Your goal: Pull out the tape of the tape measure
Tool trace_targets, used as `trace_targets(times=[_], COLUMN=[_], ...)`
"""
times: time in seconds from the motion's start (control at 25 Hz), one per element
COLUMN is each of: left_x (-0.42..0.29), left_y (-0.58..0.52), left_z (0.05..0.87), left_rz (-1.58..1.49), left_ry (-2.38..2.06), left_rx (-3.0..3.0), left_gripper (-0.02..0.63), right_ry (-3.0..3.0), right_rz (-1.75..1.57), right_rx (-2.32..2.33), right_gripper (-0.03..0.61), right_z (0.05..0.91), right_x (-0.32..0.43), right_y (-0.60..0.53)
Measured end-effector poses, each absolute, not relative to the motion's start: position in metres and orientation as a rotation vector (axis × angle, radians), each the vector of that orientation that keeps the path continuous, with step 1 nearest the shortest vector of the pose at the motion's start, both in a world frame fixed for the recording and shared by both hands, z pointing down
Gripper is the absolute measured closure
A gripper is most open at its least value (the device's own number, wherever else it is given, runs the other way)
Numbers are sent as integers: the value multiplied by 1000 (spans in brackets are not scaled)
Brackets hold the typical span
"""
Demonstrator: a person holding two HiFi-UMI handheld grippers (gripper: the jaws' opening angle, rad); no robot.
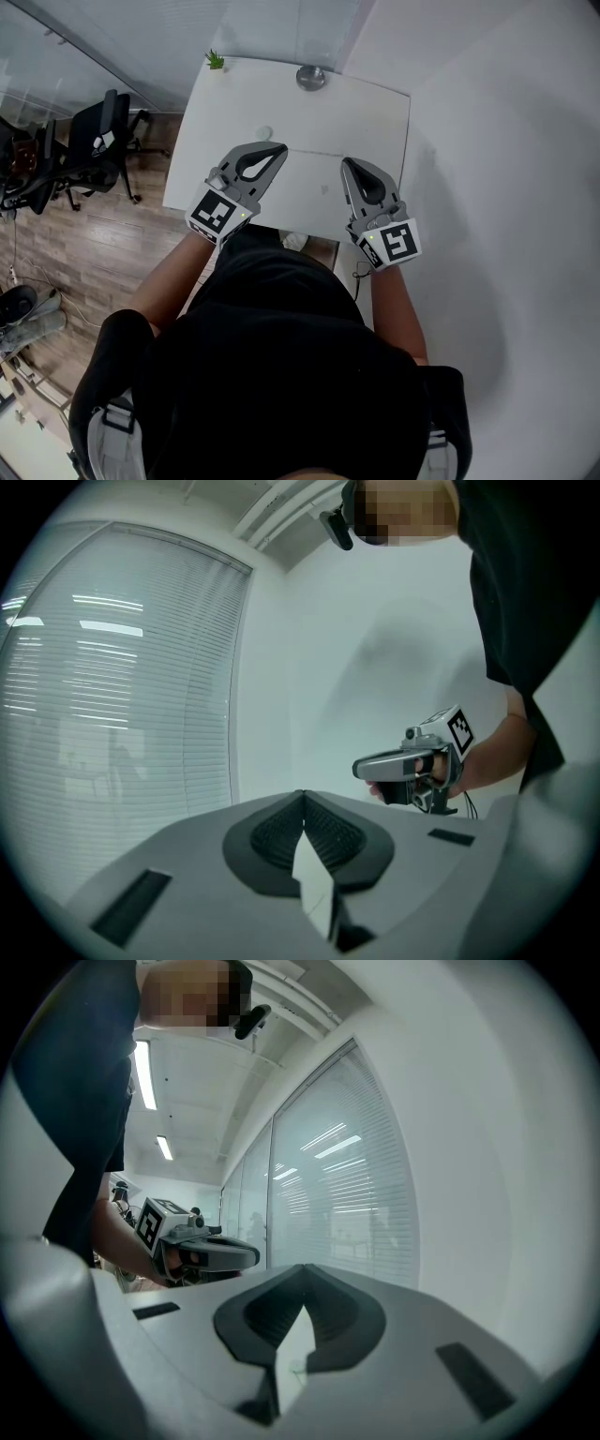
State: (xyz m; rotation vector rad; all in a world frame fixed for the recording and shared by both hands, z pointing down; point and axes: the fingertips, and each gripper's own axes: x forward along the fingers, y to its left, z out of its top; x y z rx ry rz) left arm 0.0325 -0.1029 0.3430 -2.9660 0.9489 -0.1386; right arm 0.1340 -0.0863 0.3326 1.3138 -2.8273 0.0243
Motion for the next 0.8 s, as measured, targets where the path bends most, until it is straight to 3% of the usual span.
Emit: trace_targets(times=[0.8], left_x=[35], left_y=[-107], left_z=[343], left_rz=[-153], left_ry=[958], left_rx=[-2964], left_gripper=[603], right_ry=[-2832], right_rz=[34], right_rx=[1312], right_gripper=[575], right_z=[334], right_x=[137], right_y=[-90])
